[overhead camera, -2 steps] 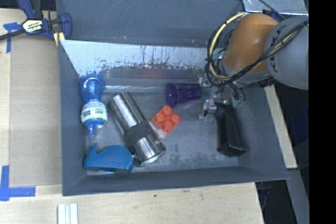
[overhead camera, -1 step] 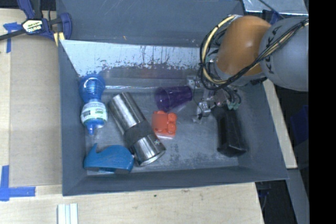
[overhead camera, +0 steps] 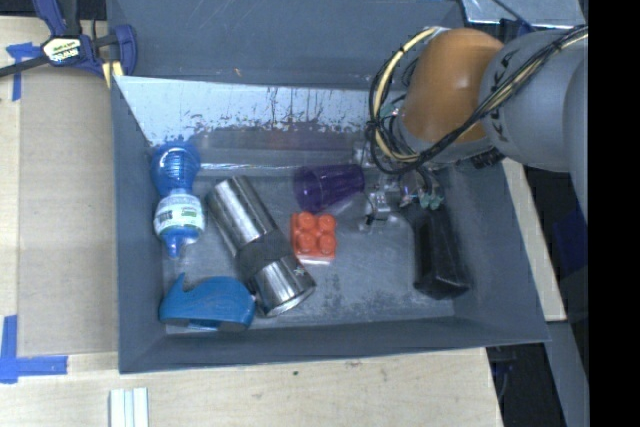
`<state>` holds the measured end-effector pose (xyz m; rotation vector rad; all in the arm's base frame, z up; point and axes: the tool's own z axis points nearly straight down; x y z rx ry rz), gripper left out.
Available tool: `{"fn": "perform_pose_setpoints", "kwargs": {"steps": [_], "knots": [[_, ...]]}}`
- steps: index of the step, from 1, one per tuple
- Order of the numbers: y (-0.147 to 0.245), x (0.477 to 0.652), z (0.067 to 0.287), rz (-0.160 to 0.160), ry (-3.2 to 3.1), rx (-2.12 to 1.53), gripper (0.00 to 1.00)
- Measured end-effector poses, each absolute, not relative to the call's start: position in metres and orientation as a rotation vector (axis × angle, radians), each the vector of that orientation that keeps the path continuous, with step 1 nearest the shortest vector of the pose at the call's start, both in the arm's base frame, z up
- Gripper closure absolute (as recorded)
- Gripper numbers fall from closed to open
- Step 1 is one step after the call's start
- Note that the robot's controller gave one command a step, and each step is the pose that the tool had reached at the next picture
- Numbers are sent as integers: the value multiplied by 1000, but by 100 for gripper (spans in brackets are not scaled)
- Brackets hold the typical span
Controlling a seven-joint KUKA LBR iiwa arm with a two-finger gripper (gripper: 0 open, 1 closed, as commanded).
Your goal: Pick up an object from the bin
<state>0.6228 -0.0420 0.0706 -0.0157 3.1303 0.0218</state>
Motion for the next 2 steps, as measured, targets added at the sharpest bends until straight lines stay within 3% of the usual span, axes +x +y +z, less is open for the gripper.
{"fn": "perform_pose_setpoints", "kwargs": {"steps": [1, 2], "knots": [[-13, 610, 78, 47, 3108, 358, 0], [-22, 624, 73, 24, 3110, -283, 0]]}}
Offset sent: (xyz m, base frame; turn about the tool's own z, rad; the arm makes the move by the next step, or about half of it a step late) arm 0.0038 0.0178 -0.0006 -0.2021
